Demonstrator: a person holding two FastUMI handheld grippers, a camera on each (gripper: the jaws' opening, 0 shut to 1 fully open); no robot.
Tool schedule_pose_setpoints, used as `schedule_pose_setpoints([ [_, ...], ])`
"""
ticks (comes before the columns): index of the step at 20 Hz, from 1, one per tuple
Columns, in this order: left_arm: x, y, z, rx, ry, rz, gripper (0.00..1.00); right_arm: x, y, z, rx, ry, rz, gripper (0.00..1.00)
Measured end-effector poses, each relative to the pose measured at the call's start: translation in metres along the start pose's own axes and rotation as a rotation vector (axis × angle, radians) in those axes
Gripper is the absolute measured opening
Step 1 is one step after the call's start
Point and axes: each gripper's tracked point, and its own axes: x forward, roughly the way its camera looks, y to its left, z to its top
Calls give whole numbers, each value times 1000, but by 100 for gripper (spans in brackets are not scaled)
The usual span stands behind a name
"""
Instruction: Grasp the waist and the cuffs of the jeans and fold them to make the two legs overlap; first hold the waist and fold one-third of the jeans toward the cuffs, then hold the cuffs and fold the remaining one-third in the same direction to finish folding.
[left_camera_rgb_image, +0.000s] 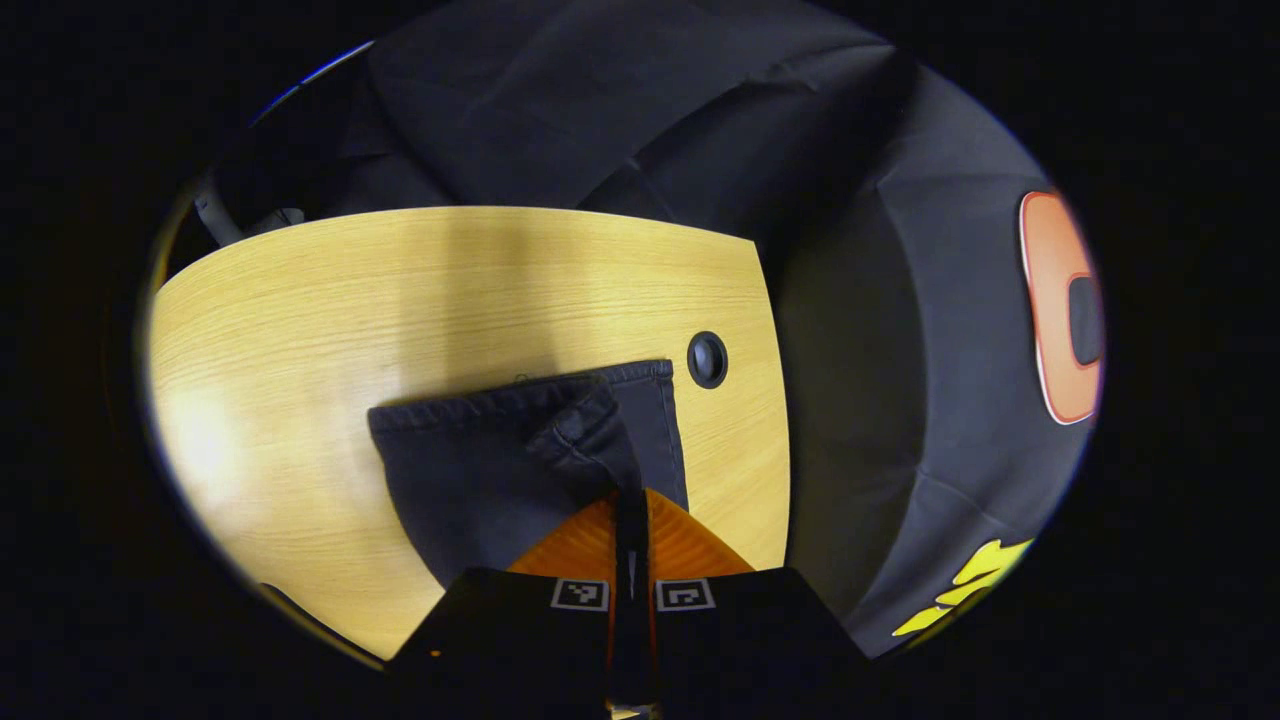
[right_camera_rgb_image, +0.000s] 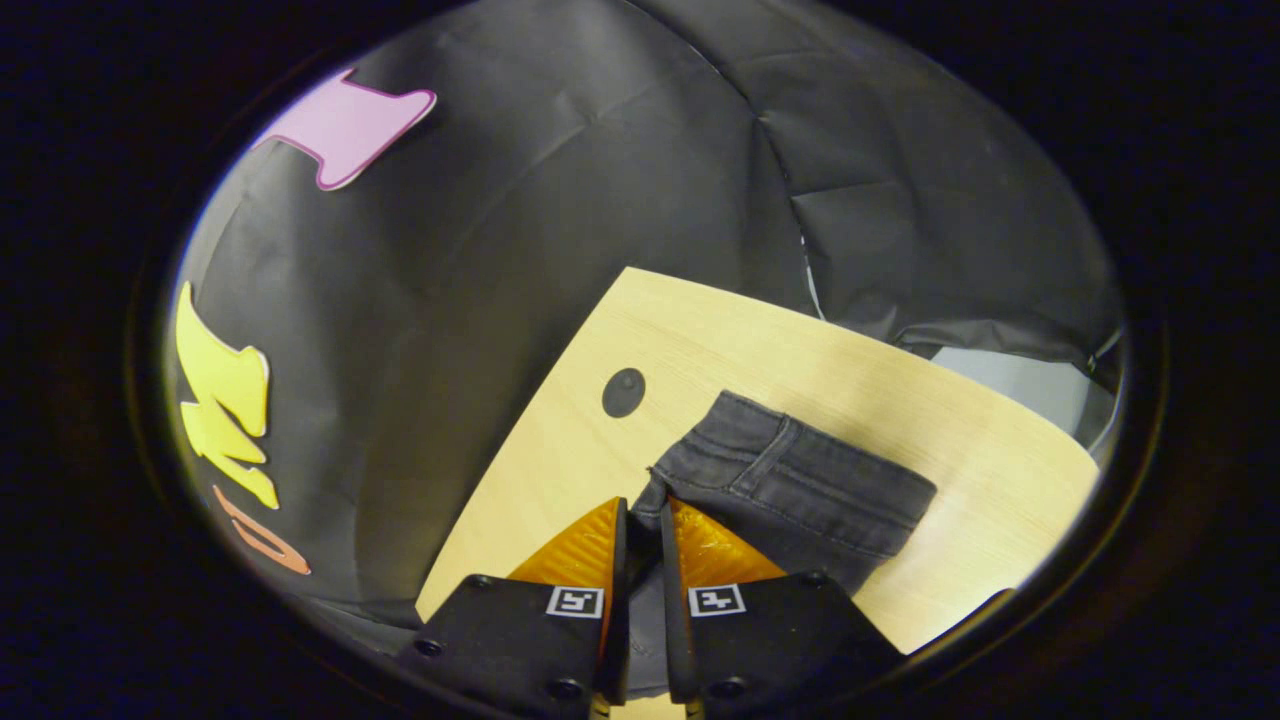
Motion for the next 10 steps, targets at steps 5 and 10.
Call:
schedule_pose_setpoints([
  [5,29,1,-11,49,-1,42,3,33,-9,-4,5,7,-42,17],
  [10,36,-13,-15,97,-9,56,3,46,-15,-7,-25,-3,-80,17],
])
